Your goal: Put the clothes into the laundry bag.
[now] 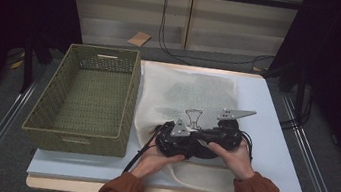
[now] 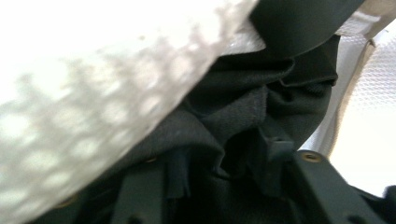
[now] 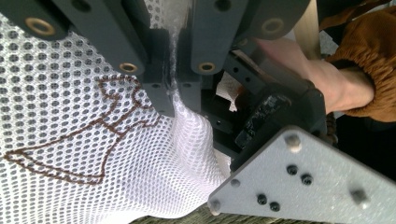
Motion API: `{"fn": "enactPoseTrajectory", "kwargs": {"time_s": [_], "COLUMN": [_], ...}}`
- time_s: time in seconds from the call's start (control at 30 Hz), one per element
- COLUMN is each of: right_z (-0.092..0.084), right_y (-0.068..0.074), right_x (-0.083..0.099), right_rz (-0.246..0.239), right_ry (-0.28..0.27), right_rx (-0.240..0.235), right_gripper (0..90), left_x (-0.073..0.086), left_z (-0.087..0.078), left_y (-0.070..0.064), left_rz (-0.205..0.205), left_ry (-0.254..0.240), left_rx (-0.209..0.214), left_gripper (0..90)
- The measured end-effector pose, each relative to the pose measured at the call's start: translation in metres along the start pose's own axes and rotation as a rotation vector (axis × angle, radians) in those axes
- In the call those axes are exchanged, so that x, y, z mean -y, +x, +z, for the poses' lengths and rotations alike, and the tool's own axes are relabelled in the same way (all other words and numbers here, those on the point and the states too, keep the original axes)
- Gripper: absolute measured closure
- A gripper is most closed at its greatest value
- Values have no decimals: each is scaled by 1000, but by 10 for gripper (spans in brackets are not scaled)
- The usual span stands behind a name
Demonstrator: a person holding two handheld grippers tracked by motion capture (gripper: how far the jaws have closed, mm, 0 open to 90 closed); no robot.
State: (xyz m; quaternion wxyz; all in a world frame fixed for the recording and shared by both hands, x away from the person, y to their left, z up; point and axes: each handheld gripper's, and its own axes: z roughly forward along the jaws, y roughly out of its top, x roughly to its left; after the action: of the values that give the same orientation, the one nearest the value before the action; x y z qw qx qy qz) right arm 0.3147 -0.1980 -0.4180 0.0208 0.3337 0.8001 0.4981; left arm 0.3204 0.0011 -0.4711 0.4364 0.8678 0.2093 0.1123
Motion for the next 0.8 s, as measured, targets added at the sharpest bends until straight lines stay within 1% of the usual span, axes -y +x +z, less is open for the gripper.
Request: {"fn": "enactPoseTrajectory", "kwargs": {"time_s": [0.03, 0.07, 0.1, 0.13, 0.17, 0.2, 0.23, 0.27, 0.3, 0.33, 0.37, 0.4, 0.43, 0.47, 0.5, 0.53, 0.57, 0.6, 0.63, 0.7, 0.73, 0.77, 0.8], "right_z": [0, -1, -1, -1, -1, -2, -3, -3, -4, -4, -5, -5, -4, -4, -3, -3, -1, -1, 0, 3, 5, 6, 6], "right_y": [1, 2, 3, 3, 3, 3, 3, 3, 4, 4, 4, 4, 3, 3, 2, 2, 1, 1, 2, 0, -1, -2, -3], "right_x": [0, -1, -1, -1, -1, -1, -1, -1, -2, -2, -3, -3, -2, -2, 0, 0, 2, 2, 3, 6, 8, 8, 9], "right_rz": [-4, -10, -8, -8, -7, -4, 2, 2, -1, -1, -1, 0, 0, 0, 7, 7, 0, 0, 1, 1, 7, 8, 10], "right_ry": [1, 2, -2, -2, -2, -4, -15, -15, -22, -22, -22, -20, -17, -17, -8, -8, 4, 4, 10, 23, 26, 29, 28], "right_rx": [1, 2, 0, 0, 0, -1, -5, -5, -3, -3, -4, -4, -4, -4, -5, -5, -6, -6, -2, -2, -3, -4, -7], "right_gripper": [870, 870, 870, 870, 871, 870, 868, 868, 869, 869, 871, 871, 871, 871, 871, 871, 870, 870, 870, 870, 870, 870, 870], "left_x": [-1, -1, -4, -4, -6, -10, -15, -15, -17, -17, -17, -16, -14, -14, -9, -9, -7, -7, -6, -4, -3, -3, -2], "left_z": [0, 1, 2, 2, 2, 2, -1, -1, -1, -1, 3, 6, 9, 9, 14, 14, 16, 16, 15, 15, 13, 13, 12], "left_y": [1, 3, 6, 6, 8, 10, 14, 14, 18, 18, 20, 20, 22, 22, 25, 25, 26, 26, 26, 28, 28, 27, 27], "left_rz": [-1, -13, -40, -40, -62, -54, -64, -64, -72, -72, -84, -88, -97, -97, -120, -120, -114, -114, -111, -122, -117, -125, -124], "left_ry": [5, -10, -10, -10, -16, -9, -37, -37, -46, -46, -59, -59, -58, -58, -60, -60, -28, -28, -25, -25, -14, -11, 1], "left_rx": [-6, -9, -20, -20, -39, -55, -94, -94, -127, -127, -148, -161, -165, -165, -175, -175, -194, -194, -192, -175, -175, -162, -147], "left_gripper": [706, 732, 750, 753, 753, 753, 758, 762, 764, 766, 766, 766, 765, 762, 758, 751, 738, 719, 719, 693, 670, 643, 606]}}
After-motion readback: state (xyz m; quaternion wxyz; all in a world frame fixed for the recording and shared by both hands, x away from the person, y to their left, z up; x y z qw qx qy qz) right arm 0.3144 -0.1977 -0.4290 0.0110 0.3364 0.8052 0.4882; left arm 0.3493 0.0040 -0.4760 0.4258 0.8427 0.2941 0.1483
